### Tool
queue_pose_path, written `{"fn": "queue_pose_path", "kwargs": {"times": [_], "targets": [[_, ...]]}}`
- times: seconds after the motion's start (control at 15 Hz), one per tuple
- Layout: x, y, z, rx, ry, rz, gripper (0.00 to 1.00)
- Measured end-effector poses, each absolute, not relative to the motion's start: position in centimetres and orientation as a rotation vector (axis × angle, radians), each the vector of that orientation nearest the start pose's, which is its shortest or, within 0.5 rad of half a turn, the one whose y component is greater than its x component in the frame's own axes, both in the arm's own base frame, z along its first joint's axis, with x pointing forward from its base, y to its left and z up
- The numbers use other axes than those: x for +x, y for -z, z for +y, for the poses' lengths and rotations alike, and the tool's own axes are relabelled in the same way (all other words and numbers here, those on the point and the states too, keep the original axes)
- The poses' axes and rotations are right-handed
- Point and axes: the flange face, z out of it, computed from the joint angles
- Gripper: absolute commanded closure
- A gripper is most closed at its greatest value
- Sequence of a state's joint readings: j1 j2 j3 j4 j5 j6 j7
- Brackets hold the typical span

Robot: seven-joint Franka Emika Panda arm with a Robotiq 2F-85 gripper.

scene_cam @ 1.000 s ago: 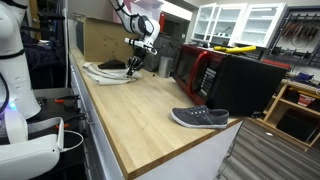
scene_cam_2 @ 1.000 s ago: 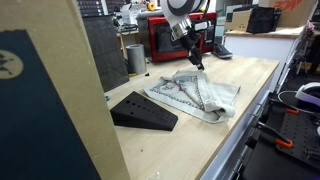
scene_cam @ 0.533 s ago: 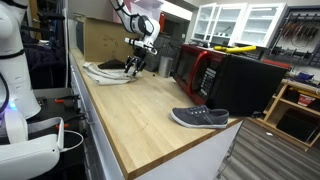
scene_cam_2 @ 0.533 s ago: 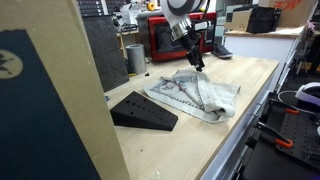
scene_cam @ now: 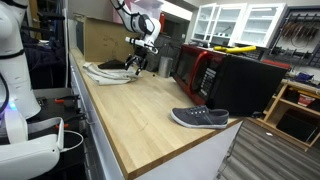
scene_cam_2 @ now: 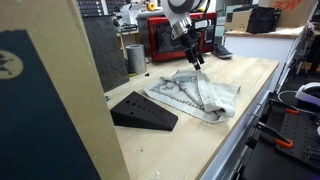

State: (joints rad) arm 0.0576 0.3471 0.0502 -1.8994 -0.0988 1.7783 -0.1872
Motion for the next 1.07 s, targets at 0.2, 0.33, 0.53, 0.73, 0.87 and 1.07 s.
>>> {"fn": "queue_pose_path", "kwargs": {"times": [0.2, 0.33, 0.53, 0.73, 0.87, 1.07], "targets": [[56.4, -29.4, 5.4, -3.062, -0.739, -0.535, 0.0], [56.3, -29.6, 6.0, -3.059, -0.737, -0.548, 0.0], [56.1, -30.0, 7.0, -3.055, -0.73, -0.577, 0.15], [55.9, -30.1, 8.0, -3.051, -0.726, -0.605, 0.42], [55.8, -30.1, 8.5, -3.049, -0.728, -0.62, 0.58], [55.6, -30.0, 8.9, -3.047, -0.732, -0.631, 0.8]]}}
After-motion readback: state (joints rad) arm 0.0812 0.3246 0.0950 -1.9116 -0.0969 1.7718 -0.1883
